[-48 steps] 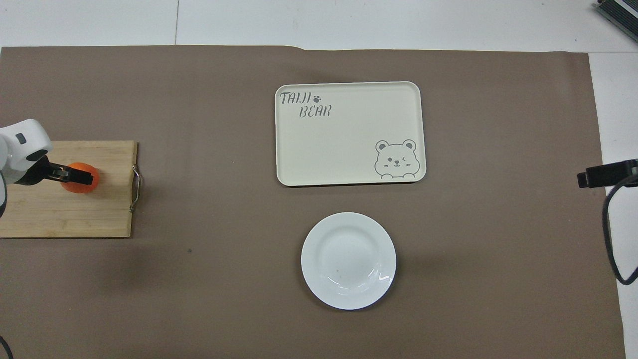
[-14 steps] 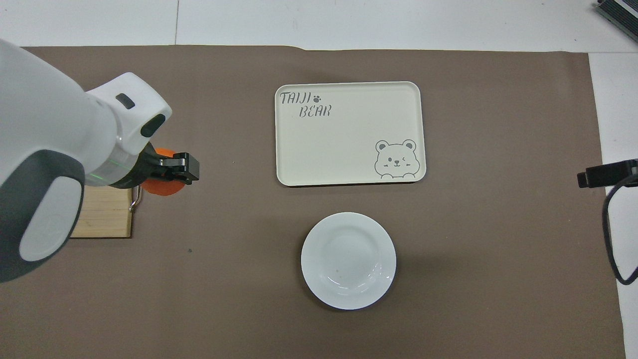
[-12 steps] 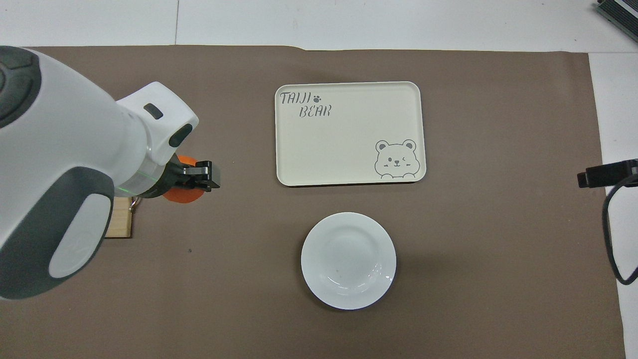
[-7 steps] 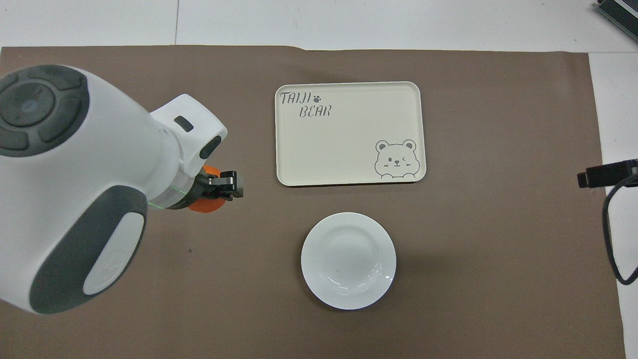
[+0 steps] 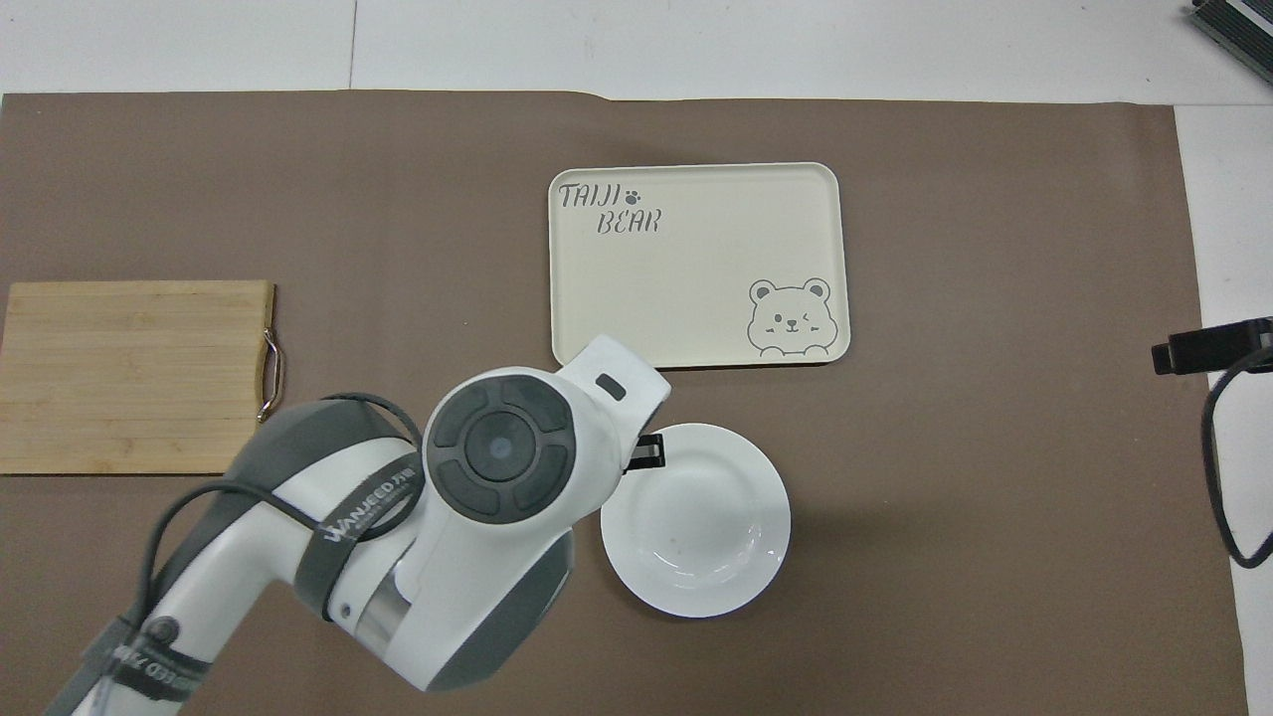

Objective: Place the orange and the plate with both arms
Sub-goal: 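Lift the orange with the left gripper and carry it toward the plate, then lower the orange onto the white plate and open the left gripper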

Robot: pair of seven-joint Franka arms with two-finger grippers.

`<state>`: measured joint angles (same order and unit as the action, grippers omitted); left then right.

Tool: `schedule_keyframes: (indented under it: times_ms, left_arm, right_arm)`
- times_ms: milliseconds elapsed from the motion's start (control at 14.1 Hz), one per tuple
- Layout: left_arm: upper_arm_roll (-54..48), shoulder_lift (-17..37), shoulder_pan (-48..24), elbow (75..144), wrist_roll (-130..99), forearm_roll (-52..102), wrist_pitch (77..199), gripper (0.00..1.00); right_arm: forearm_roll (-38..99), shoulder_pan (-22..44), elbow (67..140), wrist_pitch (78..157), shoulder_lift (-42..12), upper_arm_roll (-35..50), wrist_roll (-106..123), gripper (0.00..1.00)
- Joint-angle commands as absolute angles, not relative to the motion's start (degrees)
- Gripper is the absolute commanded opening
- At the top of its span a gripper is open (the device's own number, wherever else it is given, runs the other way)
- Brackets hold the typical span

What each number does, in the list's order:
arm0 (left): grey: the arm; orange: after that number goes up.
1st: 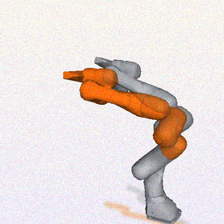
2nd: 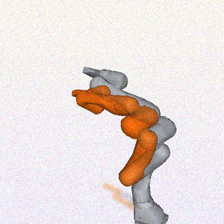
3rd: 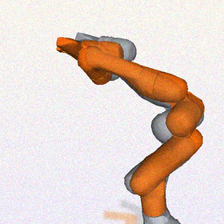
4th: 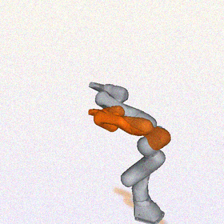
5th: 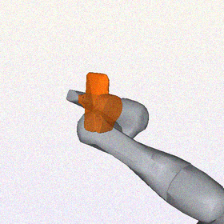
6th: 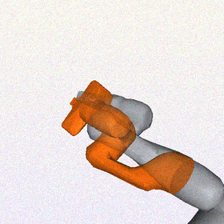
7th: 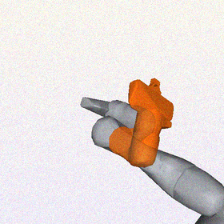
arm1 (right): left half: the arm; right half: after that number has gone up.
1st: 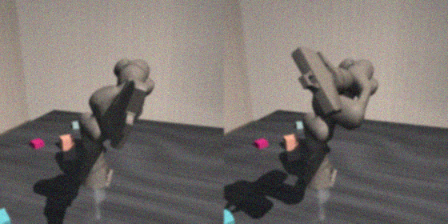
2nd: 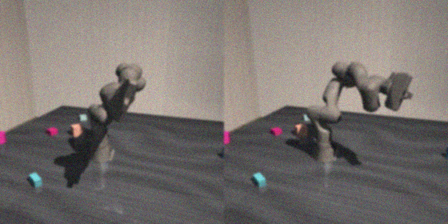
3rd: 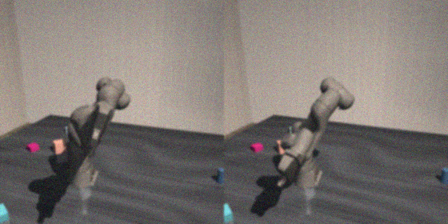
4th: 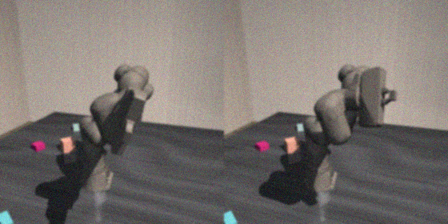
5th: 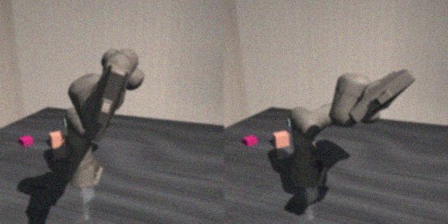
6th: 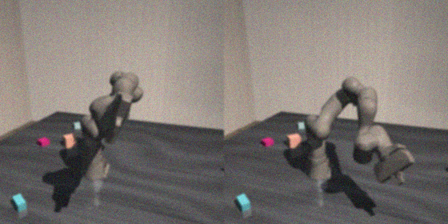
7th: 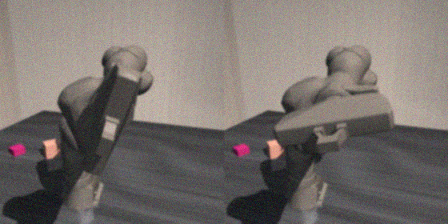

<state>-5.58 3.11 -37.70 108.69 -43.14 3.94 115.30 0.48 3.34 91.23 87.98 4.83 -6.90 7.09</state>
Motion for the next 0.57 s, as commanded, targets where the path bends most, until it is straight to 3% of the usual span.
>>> schedule_keyframes:
  times_ms: [0,496]
  left_arm:
    - [-4.6,4.6,-42.0,113.0,-47.6,4.5,124.0,0.0]
    - [-4.5,11.5,-48.2,115.8,-51.1,4.4,133.9,0.0]
  right_arm:
    - [-0.3,3.3,90.8,87.1,5.1,-6.6,6.1,1.0]
    - [-0.3,3.3,90.8,87.1,5.1,-6.6,6.1,1.0]
